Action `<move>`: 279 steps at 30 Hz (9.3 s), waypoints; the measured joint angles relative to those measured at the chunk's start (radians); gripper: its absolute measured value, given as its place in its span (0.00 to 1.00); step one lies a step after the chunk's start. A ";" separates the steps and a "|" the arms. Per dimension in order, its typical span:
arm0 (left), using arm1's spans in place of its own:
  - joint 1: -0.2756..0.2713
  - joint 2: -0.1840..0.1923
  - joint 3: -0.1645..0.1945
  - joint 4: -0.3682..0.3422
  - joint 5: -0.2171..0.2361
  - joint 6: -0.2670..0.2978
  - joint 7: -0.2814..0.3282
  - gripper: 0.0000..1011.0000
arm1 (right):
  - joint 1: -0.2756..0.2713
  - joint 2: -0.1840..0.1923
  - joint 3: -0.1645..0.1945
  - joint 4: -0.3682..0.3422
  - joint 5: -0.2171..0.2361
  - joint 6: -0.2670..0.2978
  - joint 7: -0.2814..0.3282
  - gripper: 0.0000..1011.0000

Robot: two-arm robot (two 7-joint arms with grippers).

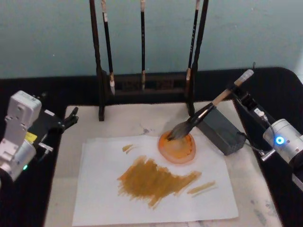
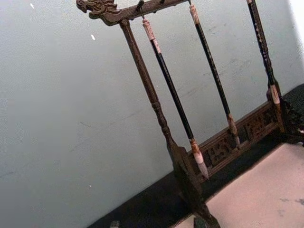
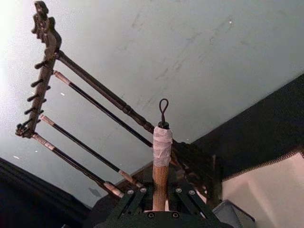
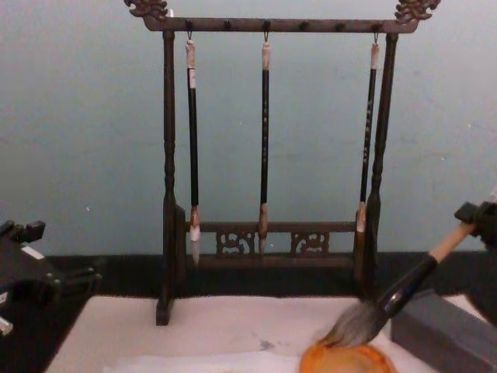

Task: Pick up the brush from the inkstone, write on the paper, then place the brush back to its original position.

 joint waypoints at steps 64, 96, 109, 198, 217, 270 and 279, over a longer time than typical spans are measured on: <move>0.000 0.000 0.000 0.000 0.000 0.000 0.000 1.00 | 0.023 0.034 -0.076 0.064 0.060 -0.038 -0.051 0.59; 0.000 0.000 0.000 0.000 0.000 0.000 0.000 1.00 | 0.011 0.052 -0.083 0.064 0.098 -0.050 -0.068 0.99; 0.000 0.000 0.000 0.000 0.000 0.000 0.000 1.00 | -0.074 0.093 -0.081 -0.028 0.156 -0.060 -0.101 0.99; 0.000 0.000 0.000 0.000 0.000 0.000 0.000 1.00 | -0.125 0.255 -0.336 -0.260 -0.768 -0.264 -0.422 0.99; 0.000 0.000 0.000 0.000 0.000 0.000 0.000 1.00 | -0.125 0.255 -0.336 -0.260 -0.768 -0.264 -0.422 0.99; 0.000 0.000 0.000 0.000 0.000 0.000 0.000 1.00 | -0.125 0.255 -0.336 -0.260 -0.768 -0.264 -0.422 0.99; 0.000 0.000 0.000 0.000 0.000 0.000 0.000 1.00 | -0.125 0.255 -0.336 -0.260 -0.768 -0.264 -0.422 0.99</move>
